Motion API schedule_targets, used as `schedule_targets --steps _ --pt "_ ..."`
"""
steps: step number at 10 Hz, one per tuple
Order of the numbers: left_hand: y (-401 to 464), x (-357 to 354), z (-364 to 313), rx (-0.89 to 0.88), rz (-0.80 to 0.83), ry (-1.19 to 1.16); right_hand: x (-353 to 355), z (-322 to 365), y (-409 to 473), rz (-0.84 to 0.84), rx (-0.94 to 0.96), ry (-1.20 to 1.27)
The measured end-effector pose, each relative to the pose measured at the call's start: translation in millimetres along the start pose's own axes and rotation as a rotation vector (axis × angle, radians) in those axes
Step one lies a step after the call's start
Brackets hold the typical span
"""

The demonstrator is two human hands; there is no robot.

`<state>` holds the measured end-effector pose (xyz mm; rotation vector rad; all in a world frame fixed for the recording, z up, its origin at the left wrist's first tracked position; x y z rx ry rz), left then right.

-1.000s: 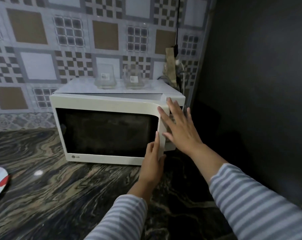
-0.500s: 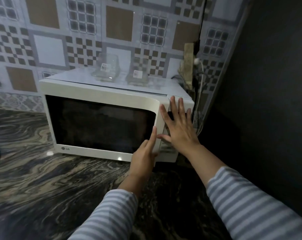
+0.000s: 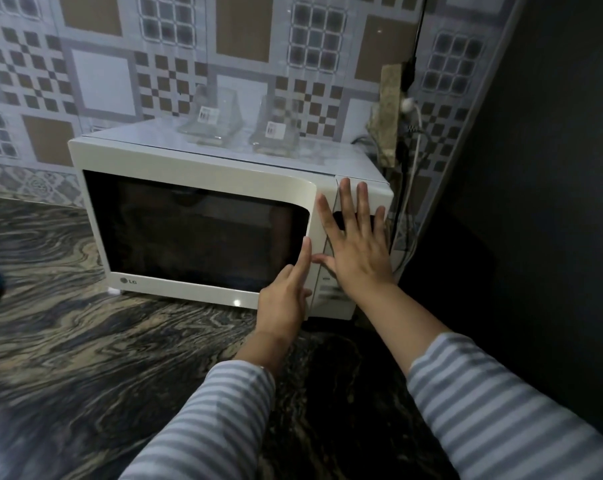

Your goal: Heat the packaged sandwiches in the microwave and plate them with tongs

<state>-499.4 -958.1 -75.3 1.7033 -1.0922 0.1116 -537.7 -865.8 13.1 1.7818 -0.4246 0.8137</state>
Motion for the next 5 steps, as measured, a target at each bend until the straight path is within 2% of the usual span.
schedule_targets --steps 2,3,4,5 --pt "6.3 -1.1 2.4 -0.019 -0.006 -0.038 -3.4 2.7 -0.7 -0.031 -0.025 -0.022" --pt "5.6 -1.6 -1.2 -0.031 0.038 -0.057 -2.8 2.5 -0.8 0.019 -0.019 -0.023" --pt "6.8 0.5 -5.0 -0.064 0.126 -0.171 2.1 3.2 -1.8 0.089 -0.027 -0.019" --pt "3.5 9.1 -9.8 -0.027 0.23 -0.238 18.4 2.6 -4.1 0.192 -0.038 0.043"
Point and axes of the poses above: each hand's wrist, its own y-axis towards the middle knuckle, its own x-axis out of the back of the hand, z = x × y, the point moved 8 cm from there along y, towards the middle knuckle, and after that the axes turned 10 degrees about -x, right-handed, at the moved point
